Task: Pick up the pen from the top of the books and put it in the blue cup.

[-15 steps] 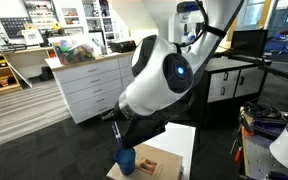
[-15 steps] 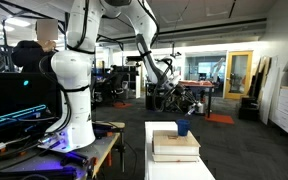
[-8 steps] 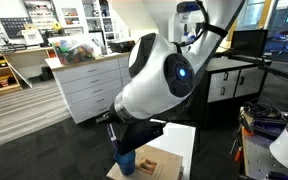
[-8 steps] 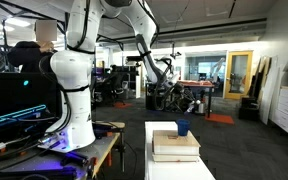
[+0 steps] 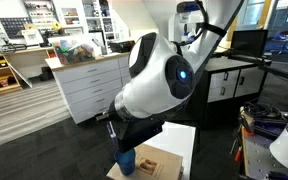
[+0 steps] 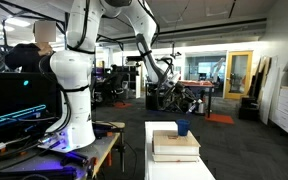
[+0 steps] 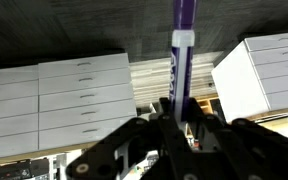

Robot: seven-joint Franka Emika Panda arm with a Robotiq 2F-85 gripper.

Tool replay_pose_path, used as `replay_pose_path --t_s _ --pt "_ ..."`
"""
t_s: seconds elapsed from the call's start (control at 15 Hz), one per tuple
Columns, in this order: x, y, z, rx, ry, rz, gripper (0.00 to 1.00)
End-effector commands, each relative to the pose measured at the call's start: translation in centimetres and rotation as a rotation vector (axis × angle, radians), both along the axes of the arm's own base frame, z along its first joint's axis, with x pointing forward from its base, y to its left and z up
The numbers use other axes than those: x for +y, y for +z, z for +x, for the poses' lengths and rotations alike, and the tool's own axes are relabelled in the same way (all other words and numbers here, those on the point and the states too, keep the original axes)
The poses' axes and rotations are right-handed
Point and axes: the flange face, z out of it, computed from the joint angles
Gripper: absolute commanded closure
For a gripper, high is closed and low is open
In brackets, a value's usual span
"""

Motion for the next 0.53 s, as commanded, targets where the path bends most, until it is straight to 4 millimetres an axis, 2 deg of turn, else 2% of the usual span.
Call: replay_pose_path --t_s 0.0,0.47 --pt "-0.9 0.2 0.0 -0.033 0.012 -0.028 0.94" --pt "-2.4 -2.4 0.1 0.01 -0.011 -0.05 0.93"
